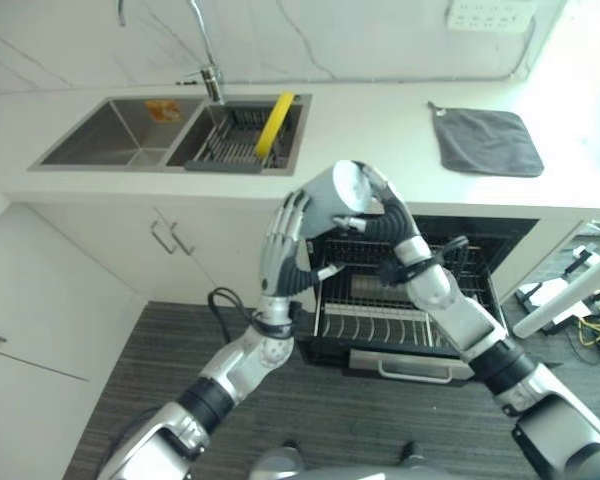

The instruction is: Place the dishes in the dishwasher.

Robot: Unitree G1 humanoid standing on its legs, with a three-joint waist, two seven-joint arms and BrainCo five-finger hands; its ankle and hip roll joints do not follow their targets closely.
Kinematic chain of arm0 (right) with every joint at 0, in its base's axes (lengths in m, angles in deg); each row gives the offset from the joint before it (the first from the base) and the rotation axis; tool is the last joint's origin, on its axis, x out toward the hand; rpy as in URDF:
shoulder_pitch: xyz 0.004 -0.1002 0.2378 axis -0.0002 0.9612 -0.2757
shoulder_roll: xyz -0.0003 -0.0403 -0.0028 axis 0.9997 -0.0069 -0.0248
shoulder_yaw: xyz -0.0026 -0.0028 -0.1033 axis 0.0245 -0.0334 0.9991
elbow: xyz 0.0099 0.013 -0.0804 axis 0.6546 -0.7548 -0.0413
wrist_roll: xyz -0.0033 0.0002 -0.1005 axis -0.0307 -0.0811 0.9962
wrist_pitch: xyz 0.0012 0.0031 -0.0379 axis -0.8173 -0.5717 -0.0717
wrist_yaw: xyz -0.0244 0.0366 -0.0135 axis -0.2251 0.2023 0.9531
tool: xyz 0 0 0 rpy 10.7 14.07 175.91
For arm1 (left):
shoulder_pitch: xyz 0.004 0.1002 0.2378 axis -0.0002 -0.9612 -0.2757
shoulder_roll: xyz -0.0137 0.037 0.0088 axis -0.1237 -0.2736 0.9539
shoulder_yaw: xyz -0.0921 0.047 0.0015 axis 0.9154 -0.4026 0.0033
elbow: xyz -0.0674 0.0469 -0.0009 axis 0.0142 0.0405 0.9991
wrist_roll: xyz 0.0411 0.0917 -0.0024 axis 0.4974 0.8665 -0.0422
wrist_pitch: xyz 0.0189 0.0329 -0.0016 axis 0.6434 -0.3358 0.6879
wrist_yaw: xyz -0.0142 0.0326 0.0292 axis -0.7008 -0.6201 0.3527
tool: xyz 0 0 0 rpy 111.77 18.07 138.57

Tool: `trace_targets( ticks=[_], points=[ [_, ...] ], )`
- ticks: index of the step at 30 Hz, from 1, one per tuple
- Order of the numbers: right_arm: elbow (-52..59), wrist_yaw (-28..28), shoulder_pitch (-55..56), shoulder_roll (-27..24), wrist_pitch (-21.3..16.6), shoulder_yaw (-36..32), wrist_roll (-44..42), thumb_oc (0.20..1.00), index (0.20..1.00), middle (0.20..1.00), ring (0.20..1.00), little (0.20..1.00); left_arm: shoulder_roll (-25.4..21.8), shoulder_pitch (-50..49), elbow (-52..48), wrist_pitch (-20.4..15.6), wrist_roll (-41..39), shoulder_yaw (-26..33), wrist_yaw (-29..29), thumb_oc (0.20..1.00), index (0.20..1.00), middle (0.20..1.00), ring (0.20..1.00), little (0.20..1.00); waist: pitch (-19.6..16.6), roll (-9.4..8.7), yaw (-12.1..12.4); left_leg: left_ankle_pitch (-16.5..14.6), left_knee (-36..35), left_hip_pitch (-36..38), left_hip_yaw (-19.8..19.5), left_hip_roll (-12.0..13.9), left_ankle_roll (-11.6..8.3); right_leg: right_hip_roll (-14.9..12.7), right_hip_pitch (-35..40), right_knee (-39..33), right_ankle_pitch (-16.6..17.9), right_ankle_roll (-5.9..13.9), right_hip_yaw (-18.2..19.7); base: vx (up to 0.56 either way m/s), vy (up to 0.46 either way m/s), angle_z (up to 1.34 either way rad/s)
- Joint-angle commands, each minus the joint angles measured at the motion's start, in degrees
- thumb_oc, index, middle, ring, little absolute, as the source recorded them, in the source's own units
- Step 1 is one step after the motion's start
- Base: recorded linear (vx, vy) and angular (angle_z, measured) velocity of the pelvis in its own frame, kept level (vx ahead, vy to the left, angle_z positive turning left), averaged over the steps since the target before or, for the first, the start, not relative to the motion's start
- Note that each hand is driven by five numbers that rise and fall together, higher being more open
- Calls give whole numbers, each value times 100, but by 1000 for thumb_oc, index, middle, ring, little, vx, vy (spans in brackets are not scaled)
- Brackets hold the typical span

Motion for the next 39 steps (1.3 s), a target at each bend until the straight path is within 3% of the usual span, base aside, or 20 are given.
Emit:
trace_targets(
  ticks=[1, 10, 17, 20, 30, 35, 39],
  points=[
    [137, -423, -403, 256, -432, -266, -67, 200, 200, 200, 200, 200, -136, 285, 115, 28, 150, -239, -252, 1000, 1000, 1000, 1000, 1000, -161, -242, 9, -368, 444, 48, 448, 193, 109, -155, -90, 1044, -1083, -239, 405, 0, 0, 0],
    [319, -796, 66, -71, -372, -784, 77, 200, 200, 200, 200, 200, -331, 119, 203, 453, 80, 176, -290, 1000, 1000, 1000, 1000, 1000, -120, -211, -71, -306, 496, 2, 524, 285, 125, -183, -167, 1489, -1303, -280, 322, -19, 22, 6],
    [437, -955, 1022, -463, -615, -1414, 25, 200, 200, 200, 200, 200, -684, -379, 16, 320, 210, 590, 94, 1000, 1000, 1000, 1000, 1000, -72, -226, -185, -376, 646, -28, 661, 347, 139, -174, -210, 1575, -1341, -267, 330, -5, 5, 1],
    [336, -1031, 1245, -517, -718, -1586, 29, 200, 200, 200, 200, 200, -759, -462, 65, 39, 287, 688, 147, 1000, 1000, 1000, 1000, 1000, -23, -228, -223, -389, 709, -59, 707, 364, 153, -191, -265, 1667, -1355, -265, 335, 0, 0, 0],
    [-260, -1139, 1729, -674, -330, -1951, 116, 200, 200, 200, 200, 200, -980, -643, -40, -251, 136, 854, 618, 1000, 1000, 1000, 1000, 1000, 131, -172, -351, -334, 681, -162, 814, 379, 150, -209, -463, 1744, -1331, -214, 405, -4, 2, -2],
    [-753, -864, 1256, -861, -108, -1958, 147, 200, 200, 200, 200, 200, -1138, -176, -125, -615, -249, 459, 2614, 1000, 1000, 1000, 1000, 1000, 381, -109, -351, -287, 795, -464, 803, 393, 128, -274, -747, 1860, -1281, -174, 421, -93, -4, 0],
    [-1115, -479, 822, -1079, -3, -1980, 213, 200, 200, 200, 200, 200, -1217, 131, -331, -566, -693, 55, 4067, 1000, 1000, 1000, 1000, 1000, 560, -42, -395, -270, 858, -607, 813, 372, 125, -312, -871, 1853, -1211, -140, 451, -62, 23, 5]
  ],
)
